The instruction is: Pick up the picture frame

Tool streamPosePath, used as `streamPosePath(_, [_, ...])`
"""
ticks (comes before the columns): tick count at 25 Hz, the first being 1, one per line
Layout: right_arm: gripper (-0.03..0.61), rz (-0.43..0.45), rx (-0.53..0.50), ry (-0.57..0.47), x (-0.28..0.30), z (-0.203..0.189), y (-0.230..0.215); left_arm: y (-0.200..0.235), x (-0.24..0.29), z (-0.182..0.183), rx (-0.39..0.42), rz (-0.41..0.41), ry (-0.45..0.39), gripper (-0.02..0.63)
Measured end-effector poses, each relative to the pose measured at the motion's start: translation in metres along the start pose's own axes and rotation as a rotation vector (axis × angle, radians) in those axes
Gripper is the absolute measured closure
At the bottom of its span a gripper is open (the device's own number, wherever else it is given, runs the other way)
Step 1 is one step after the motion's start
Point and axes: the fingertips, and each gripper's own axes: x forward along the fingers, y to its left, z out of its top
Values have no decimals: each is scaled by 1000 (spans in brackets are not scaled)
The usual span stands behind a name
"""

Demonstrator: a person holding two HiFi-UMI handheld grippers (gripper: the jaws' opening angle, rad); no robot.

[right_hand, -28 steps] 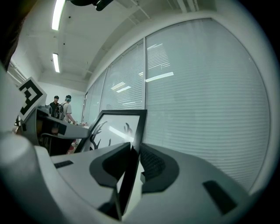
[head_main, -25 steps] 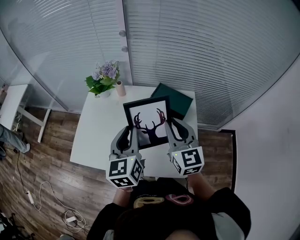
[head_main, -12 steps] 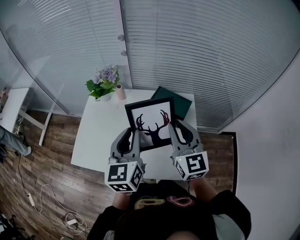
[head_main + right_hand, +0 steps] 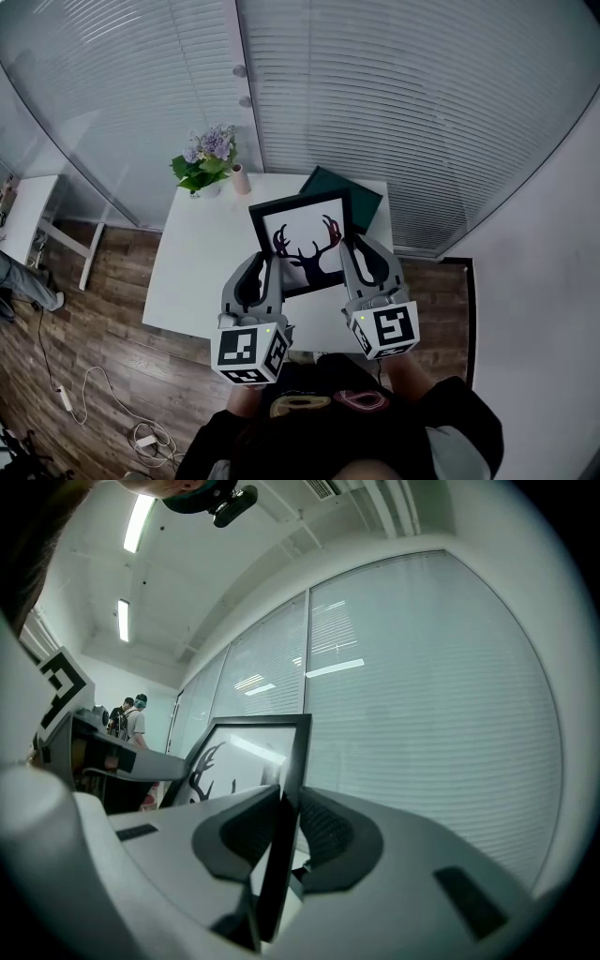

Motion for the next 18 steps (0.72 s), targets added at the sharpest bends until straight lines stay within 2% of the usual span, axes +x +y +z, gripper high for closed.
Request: streamPosePath(18, [506, 13, -3, -17, -3, 2, 2, -1, -4, -2, -9, 32, 11, 529])
